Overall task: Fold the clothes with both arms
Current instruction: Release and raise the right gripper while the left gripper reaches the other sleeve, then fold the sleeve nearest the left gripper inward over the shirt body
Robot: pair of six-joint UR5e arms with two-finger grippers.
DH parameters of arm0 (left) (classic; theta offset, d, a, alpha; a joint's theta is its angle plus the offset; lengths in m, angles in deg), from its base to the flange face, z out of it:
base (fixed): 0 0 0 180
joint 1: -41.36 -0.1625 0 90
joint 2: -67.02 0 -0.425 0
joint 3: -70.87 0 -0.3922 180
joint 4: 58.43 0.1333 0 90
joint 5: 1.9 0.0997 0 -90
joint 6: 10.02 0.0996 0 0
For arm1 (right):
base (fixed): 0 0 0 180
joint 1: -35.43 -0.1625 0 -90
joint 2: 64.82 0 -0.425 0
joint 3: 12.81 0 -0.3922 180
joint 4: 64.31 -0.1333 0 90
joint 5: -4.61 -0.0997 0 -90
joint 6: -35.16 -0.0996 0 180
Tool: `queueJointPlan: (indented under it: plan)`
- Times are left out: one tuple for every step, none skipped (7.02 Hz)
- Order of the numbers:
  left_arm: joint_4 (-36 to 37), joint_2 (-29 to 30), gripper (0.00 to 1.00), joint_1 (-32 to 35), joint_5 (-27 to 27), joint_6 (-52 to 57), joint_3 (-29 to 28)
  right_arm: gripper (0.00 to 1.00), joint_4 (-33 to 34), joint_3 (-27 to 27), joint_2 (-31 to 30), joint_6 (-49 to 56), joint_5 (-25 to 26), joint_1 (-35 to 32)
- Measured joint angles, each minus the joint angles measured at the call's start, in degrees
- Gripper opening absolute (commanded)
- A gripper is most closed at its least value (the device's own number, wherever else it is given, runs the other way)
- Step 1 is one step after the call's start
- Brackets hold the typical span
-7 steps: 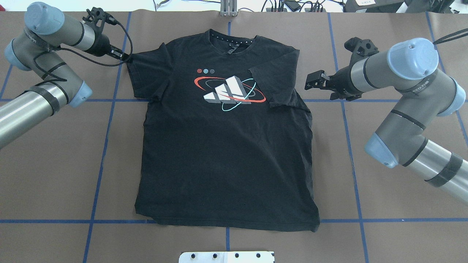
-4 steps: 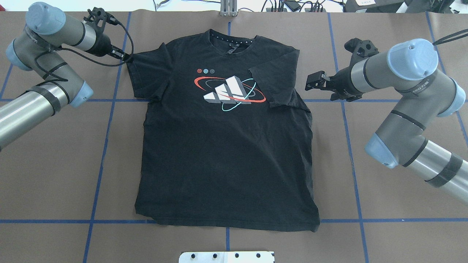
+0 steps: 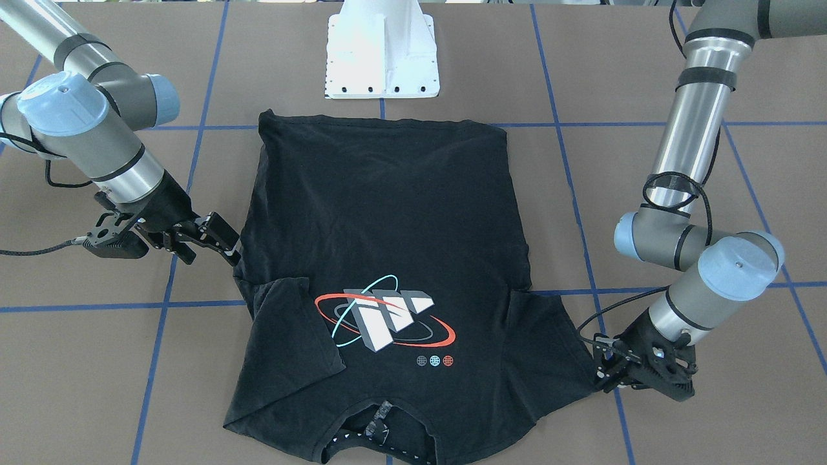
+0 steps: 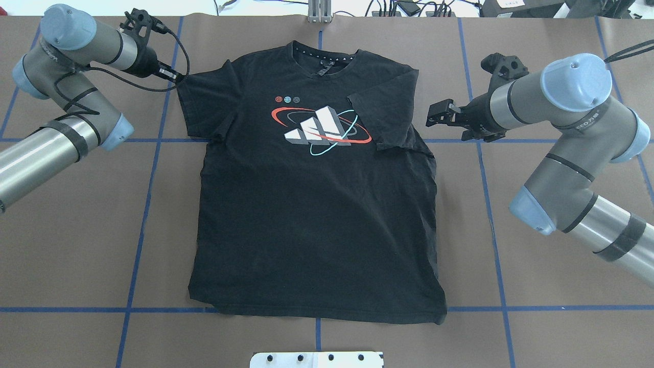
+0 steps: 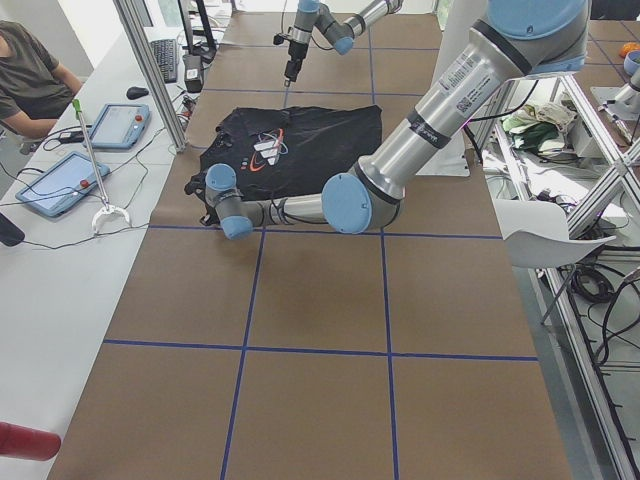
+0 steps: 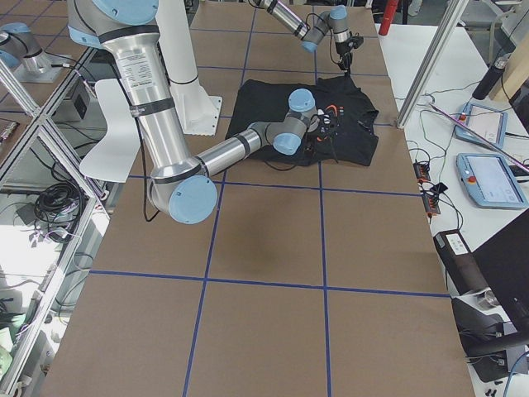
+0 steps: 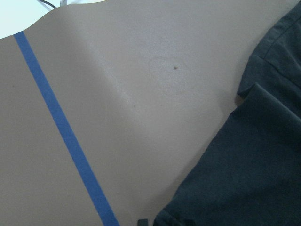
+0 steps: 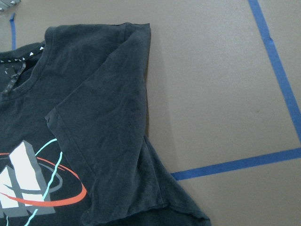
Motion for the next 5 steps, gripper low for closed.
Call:
queueJointPlan:
  plan:
    - [-0.1,0.1,0.00,0.1,0.2,-0.1,0.1,1.00,0.0,-0.3,0.0,0.1,0.0,0.0]
    - [-0.2,0.1,0.00,0.2,0.2,-0.6,0.3,1.00,0.0,-0.3,0.0,0.1,-0.1,0.0]
    - [-0.3,0.1,0.00,0.4,0.1,-1.5,1.0,1.00,0.0,-0.2,0.1,0.2,-0.3,-0.1]
    - [-0.2,-0.2,0.00,0.5,-0.2,-3.0,2.8,1.00,0.0,0.0,0.0,0.2,-0.7,-0.1]
    - [0.0,-1.1,0.00,0.5,-0.4,-5.5,6.4,1.00,-0.1,0.1,-0.1,0.2,-1.1,-0.4]
